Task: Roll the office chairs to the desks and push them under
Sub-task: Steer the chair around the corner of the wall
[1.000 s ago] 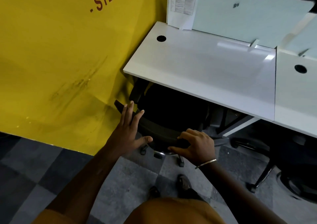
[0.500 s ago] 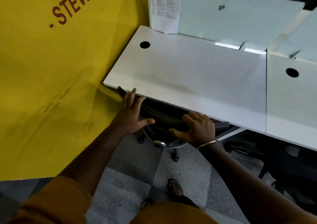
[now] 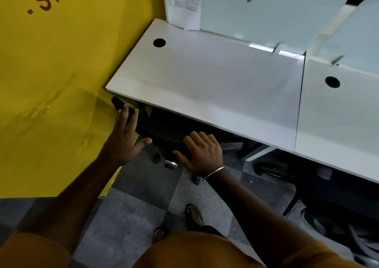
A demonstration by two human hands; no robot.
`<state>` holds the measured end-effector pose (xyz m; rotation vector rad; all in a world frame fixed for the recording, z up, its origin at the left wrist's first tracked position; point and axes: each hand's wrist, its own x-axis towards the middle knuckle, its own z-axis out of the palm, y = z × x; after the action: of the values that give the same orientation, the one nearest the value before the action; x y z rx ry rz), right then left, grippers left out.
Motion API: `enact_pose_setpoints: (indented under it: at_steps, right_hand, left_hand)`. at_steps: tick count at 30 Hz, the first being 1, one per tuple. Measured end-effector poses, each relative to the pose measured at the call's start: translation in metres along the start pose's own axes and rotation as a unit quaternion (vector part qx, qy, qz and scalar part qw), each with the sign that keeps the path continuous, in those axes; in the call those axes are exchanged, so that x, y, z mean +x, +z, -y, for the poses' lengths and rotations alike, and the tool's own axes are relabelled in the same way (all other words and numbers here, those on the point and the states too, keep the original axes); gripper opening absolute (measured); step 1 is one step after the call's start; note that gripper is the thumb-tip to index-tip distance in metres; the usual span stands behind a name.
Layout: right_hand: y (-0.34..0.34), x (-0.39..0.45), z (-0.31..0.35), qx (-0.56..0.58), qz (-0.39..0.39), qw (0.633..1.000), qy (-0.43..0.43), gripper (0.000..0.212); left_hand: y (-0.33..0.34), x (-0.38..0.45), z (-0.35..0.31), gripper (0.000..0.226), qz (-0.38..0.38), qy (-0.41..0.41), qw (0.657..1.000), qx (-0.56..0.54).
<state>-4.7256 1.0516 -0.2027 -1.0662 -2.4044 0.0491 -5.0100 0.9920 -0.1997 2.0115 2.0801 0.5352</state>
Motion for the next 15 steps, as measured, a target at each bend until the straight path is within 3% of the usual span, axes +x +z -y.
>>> enact_pose_setpoints:
  at_steps: [3, 5, 10, 12, 15]
  right_hand:
    - [-0.006, -0.003, 0.003, 0.013, 0.032, 0.999, -0.008, 0.037]
    - [-0.009, -0.009, 0.005, 0.054, 0.037, 0.998, -0.009, 0.034]
    - [-0.01, -0.032, 0.022, 0.256, 0.005, 0.966, -0.033, 0.043]
    - [-0.01, -0.039, 0.034, 0.284, 0.017, 0.958, -0.045, 0.044]
    - [-0.009, -0.041, 0.057, 0.287, 0.063, 0.953, -0.067, 0.045]
  left_hand:
    - [0.019, -0.026, -0.032, 0.093, -0.047, -0.06, 0.993, -0.091]
    - [0.032, -0.045, -0.062, 0.096, -0.043, -0.106, 0.983, -0.146]
    - [0.05, -0.1, -0.105, 0.096, -0.033, -0.063, 0.983, -0.168]
    - [0.052, -0.121, -0.107, 0.092, -0.025, -0.055, 0.984, -0.165]
    - [0.048, -0.154, -0.094, 0.09, -0.004, -0.115, 0.975, -0.19]
